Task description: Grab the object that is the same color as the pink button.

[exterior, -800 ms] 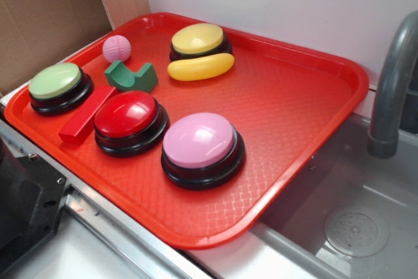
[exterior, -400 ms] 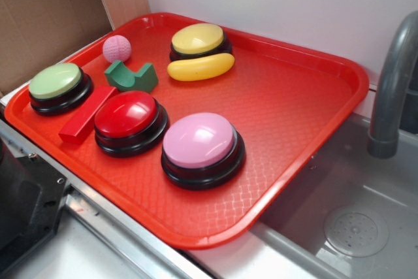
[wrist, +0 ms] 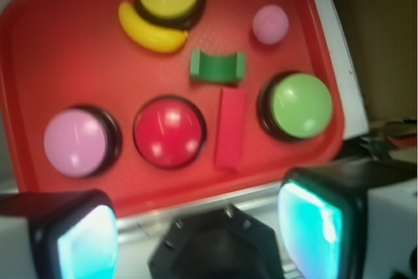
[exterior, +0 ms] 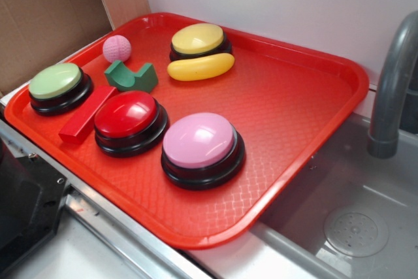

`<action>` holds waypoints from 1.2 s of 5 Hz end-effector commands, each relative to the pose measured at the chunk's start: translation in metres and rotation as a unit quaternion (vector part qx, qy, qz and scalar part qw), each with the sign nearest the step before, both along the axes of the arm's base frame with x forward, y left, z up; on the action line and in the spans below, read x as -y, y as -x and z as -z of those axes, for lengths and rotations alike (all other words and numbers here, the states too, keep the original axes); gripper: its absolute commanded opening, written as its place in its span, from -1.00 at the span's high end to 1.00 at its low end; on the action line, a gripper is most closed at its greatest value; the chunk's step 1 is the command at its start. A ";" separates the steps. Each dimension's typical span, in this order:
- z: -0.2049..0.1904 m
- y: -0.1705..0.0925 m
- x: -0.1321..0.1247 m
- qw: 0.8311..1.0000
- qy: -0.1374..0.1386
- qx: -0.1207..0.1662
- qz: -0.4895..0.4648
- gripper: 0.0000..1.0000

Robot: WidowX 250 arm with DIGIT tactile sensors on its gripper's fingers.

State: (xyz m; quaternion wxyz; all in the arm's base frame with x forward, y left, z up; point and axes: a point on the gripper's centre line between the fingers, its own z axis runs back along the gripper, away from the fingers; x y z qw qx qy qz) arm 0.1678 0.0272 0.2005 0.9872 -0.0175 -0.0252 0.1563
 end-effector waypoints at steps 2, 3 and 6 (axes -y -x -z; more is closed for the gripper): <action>0.053 -0.069 -0.099 0.967 -0.079 0.059 -0.234 -1.00; 0.080 -0.086 -0.120 0.956 -0.065 0.084 -0.274 -1.00; 0.139 -0.103 -0.131 0.945 -0.075 0.078 -0.308 -1.00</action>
